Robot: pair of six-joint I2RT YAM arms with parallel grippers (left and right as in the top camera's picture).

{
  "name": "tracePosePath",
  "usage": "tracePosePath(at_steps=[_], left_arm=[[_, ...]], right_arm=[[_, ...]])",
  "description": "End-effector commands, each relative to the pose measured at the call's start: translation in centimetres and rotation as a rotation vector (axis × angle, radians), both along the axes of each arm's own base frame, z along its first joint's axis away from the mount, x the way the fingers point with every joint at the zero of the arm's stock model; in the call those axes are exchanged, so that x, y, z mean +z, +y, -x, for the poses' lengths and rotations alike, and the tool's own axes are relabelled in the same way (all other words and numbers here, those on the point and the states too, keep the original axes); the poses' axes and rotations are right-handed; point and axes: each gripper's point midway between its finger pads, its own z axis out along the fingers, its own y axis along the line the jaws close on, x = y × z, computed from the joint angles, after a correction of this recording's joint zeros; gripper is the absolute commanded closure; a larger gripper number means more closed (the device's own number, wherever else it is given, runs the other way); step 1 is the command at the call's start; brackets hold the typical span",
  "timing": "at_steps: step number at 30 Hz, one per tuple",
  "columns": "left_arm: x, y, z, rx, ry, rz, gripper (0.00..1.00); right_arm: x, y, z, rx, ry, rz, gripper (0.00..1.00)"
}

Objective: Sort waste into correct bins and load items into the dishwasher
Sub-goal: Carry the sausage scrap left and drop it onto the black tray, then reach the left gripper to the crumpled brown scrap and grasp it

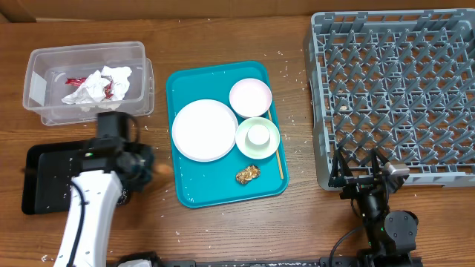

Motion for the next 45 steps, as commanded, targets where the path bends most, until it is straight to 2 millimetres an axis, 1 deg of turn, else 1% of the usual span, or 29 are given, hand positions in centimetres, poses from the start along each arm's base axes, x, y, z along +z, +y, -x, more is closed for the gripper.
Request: tracePosePath(at_steps=[1, 4, 5, 8, 12, 15, 17, 19, 20, 21, 22, 23, 27, 30, 33, 35, 37, 39, 40, 42, 44, 45], left_arm=[[0.7, 4.5, 0.3, 0.079, 0.001, -0.130, 0.73], [0.6, 7.4, 0.6, 0.169, 0.006, -0.183, 0.73], [0.6, 8.1, 0.6, 0.192, 0.004, -0.187, 0.75], [0.2, 9.6, 0.3, 0.228, 0.001, -0.199, 0.75], [-1.1, 11.1, -0.3, 0.249, 0.017, -0.218, 0.75], [-2.1, 11.7, -0.7, 0.262, 0.028, -0.213, 0.75], [-2.6, 12.1, -0.7, 0.273, 0.037, -0.208, 0.73], [-2.8, 12.3, -0.6, 0.281, 0.044, -0.206, 0.68], [-2.9, 12.4, -0.5, 0.286, 0.045, -0.206, 0.62], [-2.8, 12.5, -0.5, 0.291, 0.045, -0.207, 0.53], [-2.8, 12.7, -0.4, 0.298, 0.044, -0.207, 0.41], [-2.8, 12.9, -0.3, 0.304, 0.044, -0.207, 0.39], [-2.9, 13.3, 0.1, 0.326, 0.044, -0.190, 0.38], [-2.7, 13.0, -0.4, 0.302, 0.021, -0.143, 0.38], [-1.7, 11.5, -2.1, 0.202, -0.051, -0.044, 0.38], [-0.8, 9.8, -3.5, 0.117, -0.112, 0.038, 0.38], [0.3, 7.2, -4.6, 0.019, -0.183, 0.164, 0.38], [1.4, 3.6, -5.4, -0.106, -0.250, 0.313, 0.38], [1.9, 1.8, -5.5, -0.170, -0.270, 0.373, 0.38], [2.4, -1.5, -5.1, -0.282, -0.265, 0.451, 0.38], [1.9, -4.3, -4.0, -0.357, -0.195, 0.474, 0.37], [1.7, -5.3, -3.5, -0.388, -0.162, 0.473, 0.37]], right_arm=[[-0.2, -0.2, 0.0, -0.010, -0.005, 0.007, 0.00], [-0.2, -0.2, 0.0, -0.010, -0.005, 0.007, 0.00], [-0.2, -0.2, 0.0, -0.010, -0.005, 0.007, 0.00], [-0.2, -0.2, 0.0, -0.010, -0.005, 0.007, 0.00], [-0.2, -0.2, 0.0, -0.010, -0.005, 0.007, 0.00], [-0.2, -0.2, 0.0, -0.010, -0.005, 0.007, 0.00], [-0.2, -0.2, 0.0, -0.010, -0.005, 0.007, 0.00], [-0.2, -0.2, 0.0, -0.010, -0.005, 0.007, 0.00], [-0.2, -0.2, 0.0, -0.010, -0.005, 0.007, 0.00], [-0.2, -0.2, 0.0, -0.010, -0.005, 0.007, 0.00], [-0.2, -0.2, 0.0, -0.010, -0.005, 0.007, 0.00], [-0.2, -0.2, 0.0, -0.010, -0.005, 0.007, 0.00], [-0.2, -0.2, 0.0, -0.010, -0.005, 0.007, 0.00], [-0.2, -0.2, 0.0, -0.010, -0.005, 0.007, 0.00], [-0.2, -0.2, 0.0, -0.010, -0.005, 0.006, 0.00], [-0.2, -0.2, 0.0, -0.010, -0.005, 0.007, 0.00], [-0.2, -0.2, 0.0, -0.010, -0.005, 0.007, 0.00], [-0.2, -0.2, 0.0, -0.010, -0.005, 0.007, 0.00], [-0.2, -0.2, 0.0, -0.010, -0.005, 0.007, 0.00], [-0.2, -0.2, 0.0, -0.010, -0.005, 0.007, 0.00], [-0.2, -0.2, 0.0, -0.010, -0.005, 0.007, 0.00], [-0.2, -0.2, 0.0, -0.010, -0.005, 0.007, 0.00]])
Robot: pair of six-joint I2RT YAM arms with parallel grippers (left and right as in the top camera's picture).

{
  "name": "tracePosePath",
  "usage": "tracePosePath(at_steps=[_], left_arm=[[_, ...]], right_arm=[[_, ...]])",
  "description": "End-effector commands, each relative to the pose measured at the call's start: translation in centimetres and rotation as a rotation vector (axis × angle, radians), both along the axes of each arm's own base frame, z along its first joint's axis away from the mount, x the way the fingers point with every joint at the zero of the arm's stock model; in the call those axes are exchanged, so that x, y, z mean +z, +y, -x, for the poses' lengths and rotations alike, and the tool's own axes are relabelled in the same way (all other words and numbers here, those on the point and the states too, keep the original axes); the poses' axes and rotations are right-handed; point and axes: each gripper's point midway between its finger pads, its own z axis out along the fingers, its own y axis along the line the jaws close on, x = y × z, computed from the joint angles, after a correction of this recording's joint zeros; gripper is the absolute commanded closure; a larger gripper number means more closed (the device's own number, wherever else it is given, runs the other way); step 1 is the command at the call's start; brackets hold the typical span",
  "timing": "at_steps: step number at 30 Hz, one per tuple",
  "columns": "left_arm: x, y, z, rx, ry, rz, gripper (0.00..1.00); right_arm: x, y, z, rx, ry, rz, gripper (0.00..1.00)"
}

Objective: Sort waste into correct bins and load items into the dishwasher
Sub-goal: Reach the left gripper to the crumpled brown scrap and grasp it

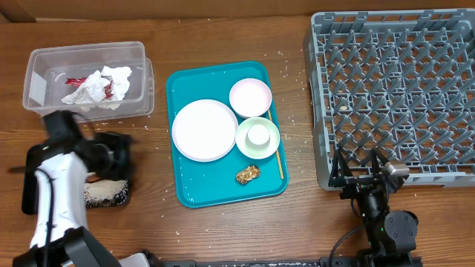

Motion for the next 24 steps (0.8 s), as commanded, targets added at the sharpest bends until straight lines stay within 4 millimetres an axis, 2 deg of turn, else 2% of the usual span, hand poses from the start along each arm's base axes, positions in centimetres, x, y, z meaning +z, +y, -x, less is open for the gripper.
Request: tracePosePath(at_steps=[1, 5, 10, 13, 16, 20, 24], left_arm=[[1.5, -6.1, 0.4, -0.239, -0.048, 0.088, 0.37], [0.7, -10.9, 1.4, -0.363, 0.010, 0.019, 0.36], [0.0, -15.8, 0.8, -0.460, -0.050, -0.147, 0.30], [0.3, -18.9, 0.2, -0.567, -0.170, -0.251, 0.16], [0.7, -21.6, -0.2, -0.709, -0.309, -0.366, 0.16], [0.8, -24.6, 0.4, -0.901, -0.434, -0.457, 0.19], [0.1, -26.4, 1.4, -1.074, -0.490, -0.491, 0.20]], right_arm=[[-0.2, -0.2, 0.0, -0.011, -0.005, 0.007, 0.00], [-0.2, -0.2, 0.0, -0.011, -0.005, 0.007, 0.00], [-0.2, -0.2, 0.0, -0.011, -0.005, 0.007, 0.00], [-0.2, -0.2, 0.0, -0.011, -0.005, 0.007, 0.00], [-0.2, -0.2, 0.0, -0.011, -0.005, 0.007, 0.00], [-0.2, -0.2, 0.0, -0.011, -0.005, 0.007, 0.00], [-0.2, -0.2, 0.0, -0.011, -0.005, 0.007, 0.00]])
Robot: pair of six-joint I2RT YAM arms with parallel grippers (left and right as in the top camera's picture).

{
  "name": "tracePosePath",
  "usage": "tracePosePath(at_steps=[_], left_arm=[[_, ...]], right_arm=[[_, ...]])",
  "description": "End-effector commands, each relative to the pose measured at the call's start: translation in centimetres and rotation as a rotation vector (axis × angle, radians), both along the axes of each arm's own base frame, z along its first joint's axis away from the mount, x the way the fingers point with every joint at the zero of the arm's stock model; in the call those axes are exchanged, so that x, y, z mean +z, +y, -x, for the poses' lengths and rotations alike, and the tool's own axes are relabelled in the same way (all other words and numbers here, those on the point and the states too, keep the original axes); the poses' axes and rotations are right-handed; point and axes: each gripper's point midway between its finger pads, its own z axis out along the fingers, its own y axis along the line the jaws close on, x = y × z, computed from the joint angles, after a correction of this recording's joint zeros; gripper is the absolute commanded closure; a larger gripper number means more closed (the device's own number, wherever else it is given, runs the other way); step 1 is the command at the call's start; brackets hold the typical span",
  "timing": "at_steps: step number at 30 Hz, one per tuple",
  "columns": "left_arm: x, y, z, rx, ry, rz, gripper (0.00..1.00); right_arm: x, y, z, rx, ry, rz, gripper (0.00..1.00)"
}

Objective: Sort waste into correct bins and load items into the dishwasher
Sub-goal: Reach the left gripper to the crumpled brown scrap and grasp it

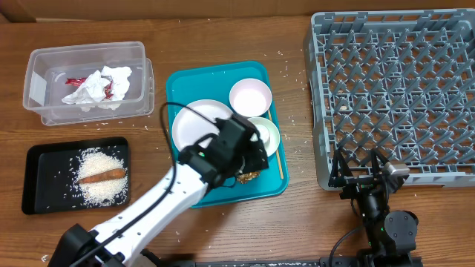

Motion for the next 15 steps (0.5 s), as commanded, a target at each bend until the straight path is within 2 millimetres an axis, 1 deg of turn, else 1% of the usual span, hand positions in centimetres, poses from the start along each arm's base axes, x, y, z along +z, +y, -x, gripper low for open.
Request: tracePosePath(at_steps=[1, 4, 5, 7, 8, 10, 13, 15], left_arm=[[-0.9, -0.2, -0.3, -0.155, -0.088, -0.123, 0.22], [-1.8, -0.3, 0.3, -0.227, -0.077, -0.156, 0.33], [-2.1, -0.2, 0.4, -0.239, -0.071, -0.168, 0.32], [-2.6, 0.1, 0.4, -0.247, -0.066, -0.192, 0.23], [-2.7, 0.1, 0.4, -0.265, -0.069, -0.200, 0.16], [-3.1, 0.2, 0.5, -0.307, -0.075, -0.221, 0.10], [-3.5, 0.4, 0.7, -0.347, -0.074, -0.243, 0.10], [-3.8, 0.6, 1.0, -0.365, -0.062, -0.259, 0.12]], right_arm=[[-0.2, -0.2, 0.0, -0.010, -0.005, 0.007, 0.00], [-0.2, -0.2, 0.0, -0.010, -0.005, 0.007, 0.00], [-0.2, -0.2, 0.0, -0.010, -0.005, 0.006, 0.00], [-0.2, -0.2, 0.0, -0.010, -0.005, 0.007, 0.00], [-0.2, -0.2, 0.0, -0.010, -0.005, 0.007, 0.00], [-0.2, -0.2, 0.0, -0.010, -0.005, 0.007, 0.00], [-0.2, -0.2, 0.0, -0.010, -0.005, 0.007, 0.00], [-0.2, -0.2, 0.0, -0.010, -0.005, 0.007, 0.00]])
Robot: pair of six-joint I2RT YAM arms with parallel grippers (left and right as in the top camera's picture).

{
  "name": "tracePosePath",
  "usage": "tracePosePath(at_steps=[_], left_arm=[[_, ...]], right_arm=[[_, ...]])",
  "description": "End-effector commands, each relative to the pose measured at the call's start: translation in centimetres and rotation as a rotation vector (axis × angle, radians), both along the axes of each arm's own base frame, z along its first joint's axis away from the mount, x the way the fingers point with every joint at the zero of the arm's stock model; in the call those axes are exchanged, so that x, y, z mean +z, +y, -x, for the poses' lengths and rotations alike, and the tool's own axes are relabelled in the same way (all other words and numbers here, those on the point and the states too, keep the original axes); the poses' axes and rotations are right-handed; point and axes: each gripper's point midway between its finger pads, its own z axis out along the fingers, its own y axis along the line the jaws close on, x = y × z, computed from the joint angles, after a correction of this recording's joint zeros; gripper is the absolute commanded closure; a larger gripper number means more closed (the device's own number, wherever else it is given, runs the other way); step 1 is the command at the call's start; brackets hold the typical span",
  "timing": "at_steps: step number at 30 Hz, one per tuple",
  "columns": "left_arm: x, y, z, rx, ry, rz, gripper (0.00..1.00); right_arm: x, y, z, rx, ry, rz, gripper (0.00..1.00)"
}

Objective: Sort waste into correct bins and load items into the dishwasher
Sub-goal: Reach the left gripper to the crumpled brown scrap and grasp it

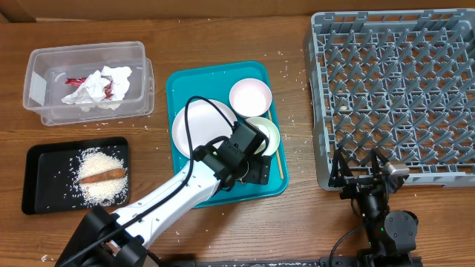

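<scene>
My left gripper is down over the front right part of the teal tray, its fingers spread, right where a brown food scrap lay; the scrap is hidden under it. On the tray are a white plate, a pink bowl, a green bowl partly covered by my arm, and a chopstick. The black tray at the left holds rice and a brown piece. A clear bin holds crumpled paper waste. My right gripper rests open by the grey dish rack.
Crumbs and rice grains are scattered on the wooden table around the tray. The dish rack fills the right side, and my right arm is parked at its front edge. The clear bin and the black tray stand along the left.
My left gripper has shifted a little to the right and towards the tray's front, and now covers the brown scrap that showed beside it. The right arm has not moved.
My left gripper was first between the black tray and the teal tray. Then it was over the black tray, where rice showed. After that the rice and a brown piece lay there alone and my arm reached over the teal tray, now down at the scrap.
</scene>
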Motion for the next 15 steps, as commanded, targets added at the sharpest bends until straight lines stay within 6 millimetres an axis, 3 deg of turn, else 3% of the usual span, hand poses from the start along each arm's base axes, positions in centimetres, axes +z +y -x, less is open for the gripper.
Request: tracePosePath(at_steps=[1, 4, 8, 15], left_arm=[[-0.5, 0.3, 0.0, -0.086, -0.015, -0.057, 0.13], [-1.4, 0.8, 0.9, -0.130, 0.020, -0.101, 0.12], [-3.1, 0.9, 1.6, -0.194, 0.053, -0.150, 0.02], [-4.7, 0.8, 1.7, -0.202, 0.082, -0.173, 0.06]], right_arm=[[-0.2, -0.2, 0.0, -0.010, -0.006, 0.006, 0.00], [-0.2, -0.2, 0.0, -0.010, -0.006, 0.006, 0.00], [-0.2, -0.2, 0.0, -0.010, -0.006, 0.006, 0.00], [-0.2, -0.2, 0.0, -0.010, -0.006, 0.006, 0.00]])
